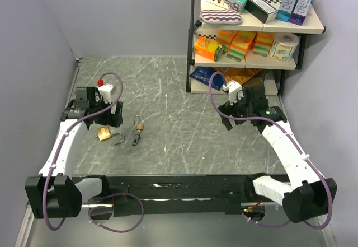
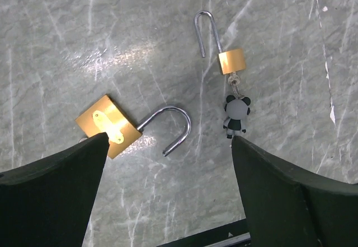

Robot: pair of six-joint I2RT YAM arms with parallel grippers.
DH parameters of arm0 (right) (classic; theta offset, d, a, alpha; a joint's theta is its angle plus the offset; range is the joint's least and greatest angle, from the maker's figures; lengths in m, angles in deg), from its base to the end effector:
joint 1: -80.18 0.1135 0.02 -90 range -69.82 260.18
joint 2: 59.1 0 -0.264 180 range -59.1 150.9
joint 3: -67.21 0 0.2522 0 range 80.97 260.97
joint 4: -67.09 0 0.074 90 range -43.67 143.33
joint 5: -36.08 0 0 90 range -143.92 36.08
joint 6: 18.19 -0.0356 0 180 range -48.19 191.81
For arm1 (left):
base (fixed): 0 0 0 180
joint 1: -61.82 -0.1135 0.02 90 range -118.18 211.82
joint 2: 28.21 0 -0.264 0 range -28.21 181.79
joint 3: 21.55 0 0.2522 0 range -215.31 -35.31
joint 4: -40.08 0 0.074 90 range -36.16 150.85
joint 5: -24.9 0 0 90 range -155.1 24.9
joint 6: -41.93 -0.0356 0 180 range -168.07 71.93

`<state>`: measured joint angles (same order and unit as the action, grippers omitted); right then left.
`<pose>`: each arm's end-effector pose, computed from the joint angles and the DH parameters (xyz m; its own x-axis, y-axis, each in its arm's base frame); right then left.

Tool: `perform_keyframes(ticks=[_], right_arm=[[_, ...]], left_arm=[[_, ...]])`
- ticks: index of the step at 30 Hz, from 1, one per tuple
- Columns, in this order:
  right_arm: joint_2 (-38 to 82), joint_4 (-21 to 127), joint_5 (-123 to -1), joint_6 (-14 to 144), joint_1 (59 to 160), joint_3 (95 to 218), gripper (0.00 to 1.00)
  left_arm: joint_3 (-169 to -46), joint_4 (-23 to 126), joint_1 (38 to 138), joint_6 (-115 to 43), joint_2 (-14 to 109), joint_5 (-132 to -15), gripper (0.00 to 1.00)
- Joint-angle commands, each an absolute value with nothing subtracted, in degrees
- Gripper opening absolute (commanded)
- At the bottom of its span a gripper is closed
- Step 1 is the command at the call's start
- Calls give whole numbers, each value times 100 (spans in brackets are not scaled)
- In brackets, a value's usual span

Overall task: Lock with the key
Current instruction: Pick up the lock from the center of the board.

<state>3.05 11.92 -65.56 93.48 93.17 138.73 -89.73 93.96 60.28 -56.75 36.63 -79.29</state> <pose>0.2141 0.0568 0.3099 -0.5173 -0.4905 -0.7013 -0.5899 0.7980 -0.1230 0.2286 -0.0026 0.2834 -0.7434 0.1264 -0.6568 0.2447 0.9653 -0.0912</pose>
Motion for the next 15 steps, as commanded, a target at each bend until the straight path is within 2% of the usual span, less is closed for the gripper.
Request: perform_keyframes(ticks=[1, 7, 15], right_arm=[[392, 1071, -6631, 9123, 9371, 14188, 100], [690, 921, -6930, 8992, 9432, 14425, 100], [981, 737, -7247, 8789, 9573, 14663, 100]], left_arm=[[-9322, 9575, 6103, -6464, 3928, -8276, 96], [-10350, 10453, 6121, -8185, 4631, -9163, 96], [-11204, 11035, 6384, -9936, 5607, -9593, 96]])
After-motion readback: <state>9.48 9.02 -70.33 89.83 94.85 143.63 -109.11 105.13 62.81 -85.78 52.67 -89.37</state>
